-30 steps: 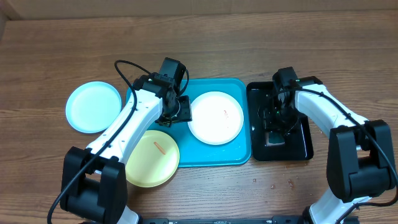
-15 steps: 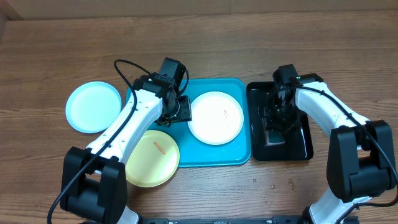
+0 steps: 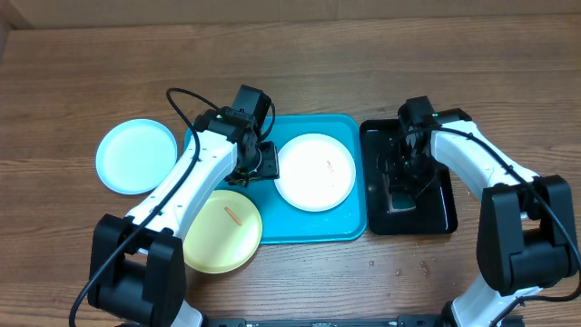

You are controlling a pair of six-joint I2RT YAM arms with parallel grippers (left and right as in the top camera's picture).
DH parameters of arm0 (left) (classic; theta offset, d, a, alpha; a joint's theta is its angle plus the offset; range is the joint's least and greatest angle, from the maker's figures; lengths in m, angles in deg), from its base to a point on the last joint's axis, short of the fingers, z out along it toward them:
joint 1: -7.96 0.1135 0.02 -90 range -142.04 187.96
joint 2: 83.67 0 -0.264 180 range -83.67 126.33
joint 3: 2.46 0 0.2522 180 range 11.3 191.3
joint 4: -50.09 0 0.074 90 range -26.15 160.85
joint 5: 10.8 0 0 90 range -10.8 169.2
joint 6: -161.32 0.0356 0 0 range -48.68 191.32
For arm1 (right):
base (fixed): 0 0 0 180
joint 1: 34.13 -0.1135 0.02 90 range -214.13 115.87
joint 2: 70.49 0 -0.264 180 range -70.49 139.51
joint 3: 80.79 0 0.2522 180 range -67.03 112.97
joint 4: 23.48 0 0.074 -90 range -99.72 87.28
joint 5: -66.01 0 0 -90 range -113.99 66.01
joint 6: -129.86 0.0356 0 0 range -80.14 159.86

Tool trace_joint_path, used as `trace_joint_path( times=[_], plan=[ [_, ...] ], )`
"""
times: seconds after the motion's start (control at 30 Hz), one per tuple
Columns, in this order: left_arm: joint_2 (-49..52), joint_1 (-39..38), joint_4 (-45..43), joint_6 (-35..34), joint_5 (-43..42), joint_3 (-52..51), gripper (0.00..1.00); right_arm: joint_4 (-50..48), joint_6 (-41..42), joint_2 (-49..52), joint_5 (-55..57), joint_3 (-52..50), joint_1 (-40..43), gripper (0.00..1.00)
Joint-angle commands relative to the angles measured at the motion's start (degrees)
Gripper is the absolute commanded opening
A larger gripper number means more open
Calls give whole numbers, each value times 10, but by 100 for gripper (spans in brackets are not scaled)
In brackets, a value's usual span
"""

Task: Clean dirty plates on tray and stack at the side
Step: 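Reach the right gripper into the black tray and grasp the sponge, then rub the sponge in the black tray with the right gripper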

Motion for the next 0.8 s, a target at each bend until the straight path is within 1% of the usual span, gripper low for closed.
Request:
trace_joint_path(
  times=[0.0, 0.07, 0.1, 0.13, 0.27, 0.3, 0.33, 0.37, 0.43, 0.47, 0.53, 0.63, 0.7, 0.77],
  plan=[
    [-5, -4, 0, -3, 8, 8, 59, -5, 3, -14, 2, -5, 1, 33],
    [-5, -4, -3, -3, 8, 8, 59, -1, 15, -14, 3, -5, 1, 28],
    [-5, -4, -4, -3, 8, 8, 58, 2, 22, -14, 2, -5, 1, 21],
    [-5, -4, -6, -3, 8, 8, 59, 3, 31, -14, 3, -5, 1, 18],
    [-5, -4, -16, -1, 8, 8, 58, -1, 45, -14, 3, -5, 1, 18],
    [-5, -4, -17, -2, 8, 8, 58, -3, 52, -14, 2, -5, 1, 20],
    [-4, -4, -18, -2, 8, 8, 58, -3, 63, -14, 2, -5, 1, 32],
    [-3, -4, -18, -2, 8, 8, 58, -3, 65, -14, 1, -5, 1, 41],
    [-1, -4, -18, -2, 8, 8, 58, -3, 65, -14, 1, -5, 1, 47],
    [-1, -4, -18, -2, 8, 8, 58, -2, 65, -14, 1, -5, 1, 47],
    [-1, -4, -18, -2, 8, 8, 57, -2, 65, -14, 1, -5, 1, 44],
    [-1, -4, -18, -2, 8, 8, 54, -3, 65, -14, 1, -5, 1, 26],
    [-1, -4, -18, -2, 8, 8, 52, -3, 65, -14, 1, -5, 1, 26],
    [-1, -6, -19, -4, 8, 8, 52, -2, 65, -14, 1, -5, 1, 30]
  ],
)
